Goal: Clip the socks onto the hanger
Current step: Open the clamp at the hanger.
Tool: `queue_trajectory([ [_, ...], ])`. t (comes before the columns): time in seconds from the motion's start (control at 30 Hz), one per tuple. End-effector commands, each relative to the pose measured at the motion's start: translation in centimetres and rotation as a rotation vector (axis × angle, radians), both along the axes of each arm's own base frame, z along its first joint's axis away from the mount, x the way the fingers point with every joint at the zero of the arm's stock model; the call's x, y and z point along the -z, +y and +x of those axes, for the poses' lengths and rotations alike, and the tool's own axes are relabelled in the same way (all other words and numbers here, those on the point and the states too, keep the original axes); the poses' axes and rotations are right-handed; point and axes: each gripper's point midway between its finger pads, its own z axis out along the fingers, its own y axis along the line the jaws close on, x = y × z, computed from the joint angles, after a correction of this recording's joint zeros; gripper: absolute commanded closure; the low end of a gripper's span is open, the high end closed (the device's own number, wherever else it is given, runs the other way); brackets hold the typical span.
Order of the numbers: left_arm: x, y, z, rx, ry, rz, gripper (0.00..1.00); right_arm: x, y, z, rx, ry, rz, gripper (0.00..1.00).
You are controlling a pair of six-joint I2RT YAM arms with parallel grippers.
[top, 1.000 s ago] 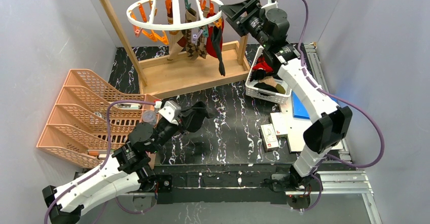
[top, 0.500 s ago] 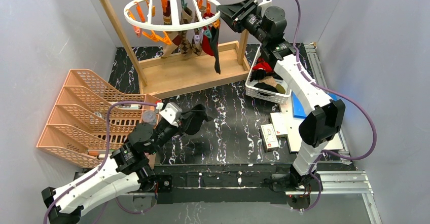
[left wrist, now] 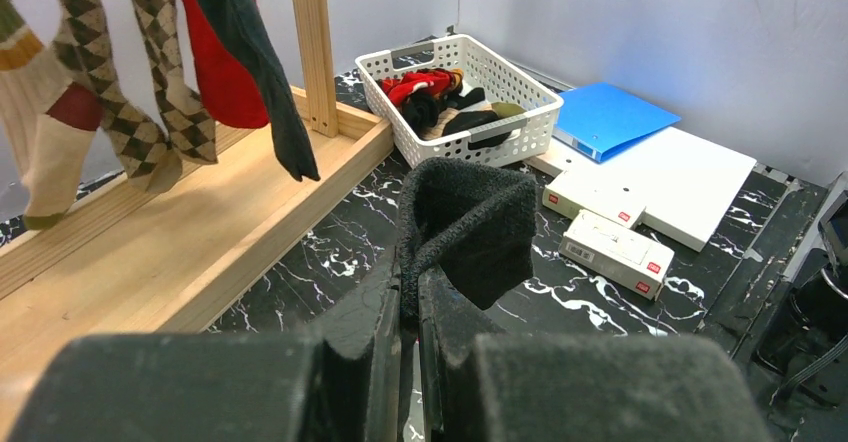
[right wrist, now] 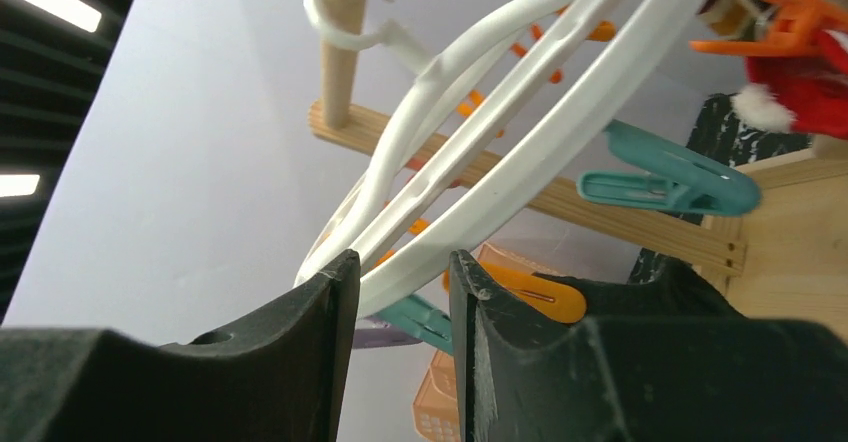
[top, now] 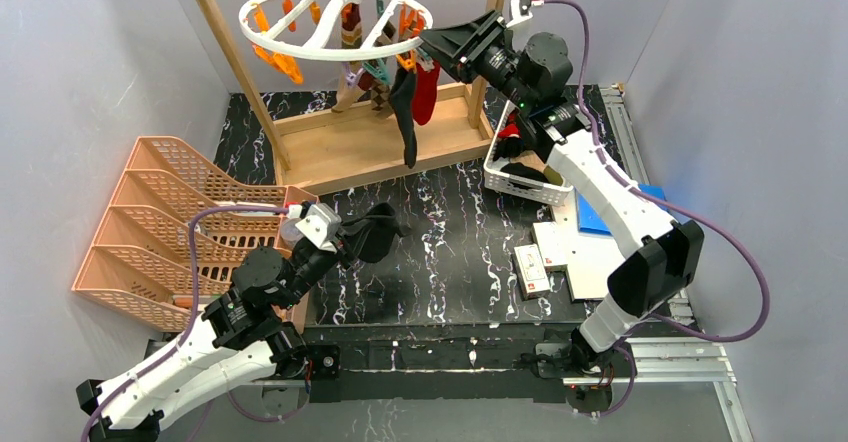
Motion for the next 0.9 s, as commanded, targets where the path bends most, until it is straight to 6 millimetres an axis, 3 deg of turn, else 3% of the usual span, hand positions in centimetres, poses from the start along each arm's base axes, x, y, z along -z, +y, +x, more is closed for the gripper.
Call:
queue_trajectory([
  [0.0,-1.1,0.3,-0.2,-0.003,-0.012,-0.023,1.0,-4.6,-0.3,-3.4,-0.016,-0.118,0.058,0.55],
  [0.53,-1.0,0.2,0.4,-0.016,-0.055,0.041,1.0,-3.2,4.9,-6.2,-0.095,-0.098,0.056,0.56],
  [0.87,-1.2,-0.3,0.7,-0.016,-0.061,0.046,1.0,-3.9,4.4,-6.8,-0.08,-0.135,0.022,0.42],
])
